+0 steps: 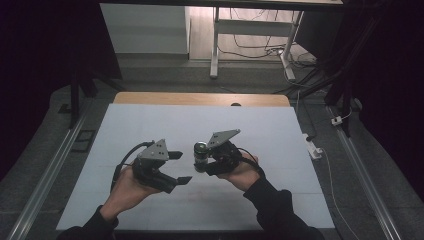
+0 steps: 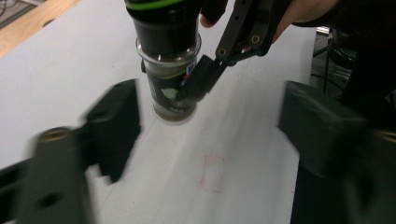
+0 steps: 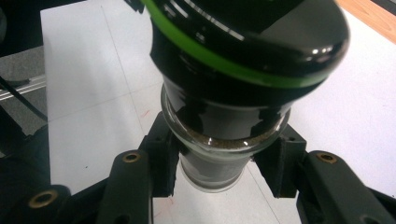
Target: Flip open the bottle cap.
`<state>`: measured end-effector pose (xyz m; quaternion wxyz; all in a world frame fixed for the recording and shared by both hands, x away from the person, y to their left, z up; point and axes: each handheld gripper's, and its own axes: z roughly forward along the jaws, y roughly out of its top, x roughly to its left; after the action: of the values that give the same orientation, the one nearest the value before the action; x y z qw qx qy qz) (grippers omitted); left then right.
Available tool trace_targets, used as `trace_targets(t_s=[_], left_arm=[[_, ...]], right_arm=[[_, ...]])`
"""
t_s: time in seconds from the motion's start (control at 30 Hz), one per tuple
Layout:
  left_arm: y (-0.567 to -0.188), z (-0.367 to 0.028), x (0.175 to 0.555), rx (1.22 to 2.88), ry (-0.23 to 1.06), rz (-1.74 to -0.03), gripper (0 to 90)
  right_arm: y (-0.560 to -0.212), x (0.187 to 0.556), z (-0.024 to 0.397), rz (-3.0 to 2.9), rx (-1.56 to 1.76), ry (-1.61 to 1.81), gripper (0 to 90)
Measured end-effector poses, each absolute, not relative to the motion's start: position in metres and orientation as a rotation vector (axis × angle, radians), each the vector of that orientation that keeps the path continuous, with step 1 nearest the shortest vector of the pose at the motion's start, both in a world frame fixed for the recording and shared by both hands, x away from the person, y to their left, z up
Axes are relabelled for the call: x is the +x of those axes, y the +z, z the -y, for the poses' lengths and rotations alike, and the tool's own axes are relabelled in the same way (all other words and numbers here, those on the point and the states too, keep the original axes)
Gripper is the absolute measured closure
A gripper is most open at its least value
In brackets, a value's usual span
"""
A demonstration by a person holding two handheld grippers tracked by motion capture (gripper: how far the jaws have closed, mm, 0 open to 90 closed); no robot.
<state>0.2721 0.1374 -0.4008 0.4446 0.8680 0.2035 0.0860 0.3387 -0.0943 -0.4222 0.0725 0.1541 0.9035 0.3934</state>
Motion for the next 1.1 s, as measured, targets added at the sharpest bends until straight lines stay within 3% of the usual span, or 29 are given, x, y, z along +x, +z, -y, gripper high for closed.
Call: trace_targets(t_s=[0.43, 1.1], left_arm=[[-0.392, -0.134, 0.282, 2.090, 0.149, -0.509, 88.8], [-0.391, -0.121, 0.293, 2.106, 0.123, -0.590, 89.1]], right_arm=[[-0.424, 0.338, 0.092, -2.719, 0.466, 1.176, 53.1], [-0.428, 0.337, 0.088, -2.729, 0.452, 1.128, 53.2]])
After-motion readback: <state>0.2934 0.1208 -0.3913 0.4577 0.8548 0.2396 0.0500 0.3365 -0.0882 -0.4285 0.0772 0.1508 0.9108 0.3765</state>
